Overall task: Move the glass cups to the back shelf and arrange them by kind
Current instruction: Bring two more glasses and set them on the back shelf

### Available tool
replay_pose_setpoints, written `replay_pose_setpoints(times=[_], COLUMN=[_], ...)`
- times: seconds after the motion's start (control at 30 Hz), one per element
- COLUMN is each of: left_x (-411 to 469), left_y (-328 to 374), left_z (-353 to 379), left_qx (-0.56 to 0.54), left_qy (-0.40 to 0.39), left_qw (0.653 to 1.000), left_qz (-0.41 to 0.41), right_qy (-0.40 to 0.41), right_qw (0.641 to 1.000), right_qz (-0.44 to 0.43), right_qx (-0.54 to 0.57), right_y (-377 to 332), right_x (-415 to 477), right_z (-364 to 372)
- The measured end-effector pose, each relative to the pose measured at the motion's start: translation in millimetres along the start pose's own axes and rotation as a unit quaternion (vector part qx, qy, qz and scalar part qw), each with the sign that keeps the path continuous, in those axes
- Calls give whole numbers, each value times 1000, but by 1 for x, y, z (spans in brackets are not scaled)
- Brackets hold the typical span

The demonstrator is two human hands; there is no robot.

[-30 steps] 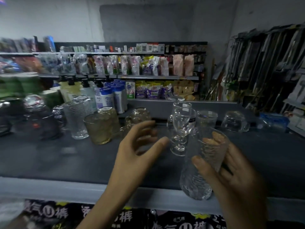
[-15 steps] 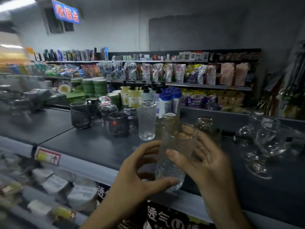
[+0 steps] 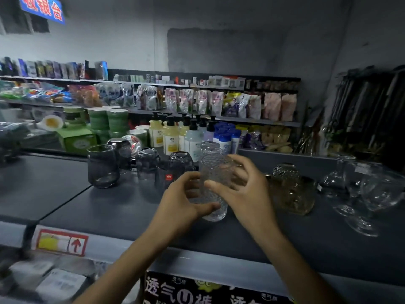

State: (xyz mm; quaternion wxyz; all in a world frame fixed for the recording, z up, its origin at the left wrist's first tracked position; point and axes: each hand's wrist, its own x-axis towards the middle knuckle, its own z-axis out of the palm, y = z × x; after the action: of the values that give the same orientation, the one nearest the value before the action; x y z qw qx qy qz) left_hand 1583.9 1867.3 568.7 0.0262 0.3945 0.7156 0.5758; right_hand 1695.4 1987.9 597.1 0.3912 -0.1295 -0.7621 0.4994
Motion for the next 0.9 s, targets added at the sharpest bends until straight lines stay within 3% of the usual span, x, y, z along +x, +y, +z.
replay_pose_setpoints(times=[0.57, 0.9], left_x=[18, 16], left_y=[-34, -35], left_z=[-1, 0], left_qx=[-27, 48], left_qy=[-29, -32], left_qw=[999, 998], left_qz=[-25, -19], right_qy=[38, 50], right_qw=[999, 997], right_qz=[29, 39], right_qx=[-3, -43], right_y=[19, 26], right_x=[8, 7], right_z=[28, 33])
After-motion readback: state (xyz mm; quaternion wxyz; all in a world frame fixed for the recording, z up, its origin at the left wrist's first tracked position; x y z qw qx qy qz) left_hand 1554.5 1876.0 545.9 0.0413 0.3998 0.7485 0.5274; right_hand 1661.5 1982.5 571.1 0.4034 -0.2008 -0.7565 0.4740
